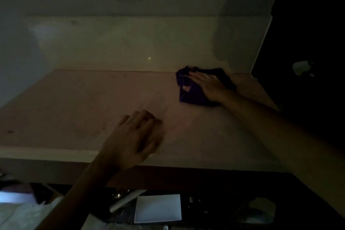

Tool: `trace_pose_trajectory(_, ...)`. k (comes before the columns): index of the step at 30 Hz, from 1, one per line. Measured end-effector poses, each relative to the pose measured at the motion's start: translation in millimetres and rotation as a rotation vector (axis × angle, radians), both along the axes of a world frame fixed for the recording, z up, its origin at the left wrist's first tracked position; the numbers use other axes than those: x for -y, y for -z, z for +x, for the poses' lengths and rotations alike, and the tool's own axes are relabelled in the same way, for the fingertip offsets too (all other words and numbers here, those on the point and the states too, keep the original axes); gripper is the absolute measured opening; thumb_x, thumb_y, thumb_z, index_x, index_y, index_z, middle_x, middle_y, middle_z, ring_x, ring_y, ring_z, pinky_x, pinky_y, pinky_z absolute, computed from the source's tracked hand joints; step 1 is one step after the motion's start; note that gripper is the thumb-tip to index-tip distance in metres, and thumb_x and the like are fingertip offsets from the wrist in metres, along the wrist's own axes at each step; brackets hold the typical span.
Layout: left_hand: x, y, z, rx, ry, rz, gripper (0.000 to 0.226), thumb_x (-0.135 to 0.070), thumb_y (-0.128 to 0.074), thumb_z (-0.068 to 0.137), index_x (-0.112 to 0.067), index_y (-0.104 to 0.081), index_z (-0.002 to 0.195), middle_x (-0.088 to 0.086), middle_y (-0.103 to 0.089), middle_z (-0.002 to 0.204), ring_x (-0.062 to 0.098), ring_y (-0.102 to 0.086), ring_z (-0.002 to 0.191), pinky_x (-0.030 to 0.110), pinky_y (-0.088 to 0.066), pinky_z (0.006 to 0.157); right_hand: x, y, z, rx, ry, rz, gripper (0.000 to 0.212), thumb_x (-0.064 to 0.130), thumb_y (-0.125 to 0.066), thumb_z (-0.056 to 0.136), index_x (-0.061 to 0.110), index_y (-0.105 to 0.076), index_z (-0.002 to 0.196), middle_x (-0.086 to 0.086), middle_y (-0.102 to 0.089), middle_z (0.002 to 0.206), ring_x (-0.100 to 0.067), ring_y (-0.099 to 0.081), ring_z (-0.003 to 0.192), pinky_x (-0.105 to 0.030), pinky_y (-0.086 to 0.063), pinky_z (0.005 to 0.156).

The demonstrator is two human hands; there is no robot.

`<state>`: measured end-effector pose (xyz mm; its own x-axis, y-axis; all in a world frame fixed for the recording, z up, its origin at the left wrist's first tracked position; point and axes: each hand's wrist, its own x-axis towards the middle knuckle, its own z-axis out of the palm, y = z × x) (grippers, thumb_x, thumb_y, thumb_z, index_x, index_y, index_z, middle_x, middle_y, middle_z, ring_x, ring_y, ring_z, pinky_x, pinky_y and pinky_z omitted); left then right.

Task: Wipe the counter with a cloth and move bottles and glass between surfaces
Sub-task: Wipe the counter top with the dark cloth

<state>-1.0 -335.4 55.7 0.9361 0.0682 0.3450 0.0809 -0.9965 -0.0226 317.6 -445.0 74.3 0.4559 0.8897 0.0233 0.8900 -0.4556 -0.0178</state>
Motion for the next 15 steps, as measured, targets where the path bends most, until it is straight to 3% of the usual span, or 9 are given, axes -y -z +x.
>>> trace_pose_trajectory(5,0.0,-1.6,0.2,0.006,-0.030,-0.065,0.044,-0.045,-0.040,0.097,-0.020,-0.053,0.131,-0.001,-0.053,0.122,0.020,-0.054,0.101,0.038,-0.042,0.083,-14.2,10.4,-1.6,0.019,0.043,-0.019,0.052,0.028,-0.022,0.103,0.031,-0.008,0.152,0.010,-0.004,0.162,-0.012,-0.003,0.149,-0.039,-0.005,0.119)
trace_pose_trajectory(10,2.9,-5.6,-4.8,0.093,-0.027,-0.192,0.043,-0.042,-0.034,0.095,-0.016,-0.053,0.125,-0.001,-0.050,0.118,0.017,-0.053,0.101,0.037,-0.043,0.084,27.0,7.3,-100.0,0.016,-0.015,-0.006,0.062,0.022,-0.032,0.098,0.034,-0.004,0.152,0.011,-0.003,0.162,-0.011,-0.001,0.149,-0.043,-0.004,0.119)
trace_pose_trajectory(13,1.6,-7.5,-9.9,0.165,-0.055,-0.291,0.037,-0.037,-0.033,0.096,-0.017,-0.052,0.121,-0.003,-0.049,0.116,0.019,-0.054,0.100,0.039,-0.044,0.085,66.3,8.9,-171.9,-0.003,-0.081,0.047,0.060,0.044,-0.022,0.095,0.037,-0.005,0.152,0.017,-0.003,0.160,-0.006,0.000,0.147,-0.045,-0.003,0.120)
trace_pose_trajectory(15,-7.6,-7.9,-17.0,0.180,-0.098,-0.321,0.036,-0.037,-0.035,0.096,-0.017,-0.052,0.122,-0.002,-0.050,0.118,0.021,-0.055,0.101,0.042,-0.045,0.087,77.1,5.6,-196.7,-0.139,-0.059,0.051,0.065,0.064,-0.008,0.090,0.041,-0.009,0.151,0.021,-0.001,0.159,-0.001,0.004,0.146,-0.043,0.003,0.120)
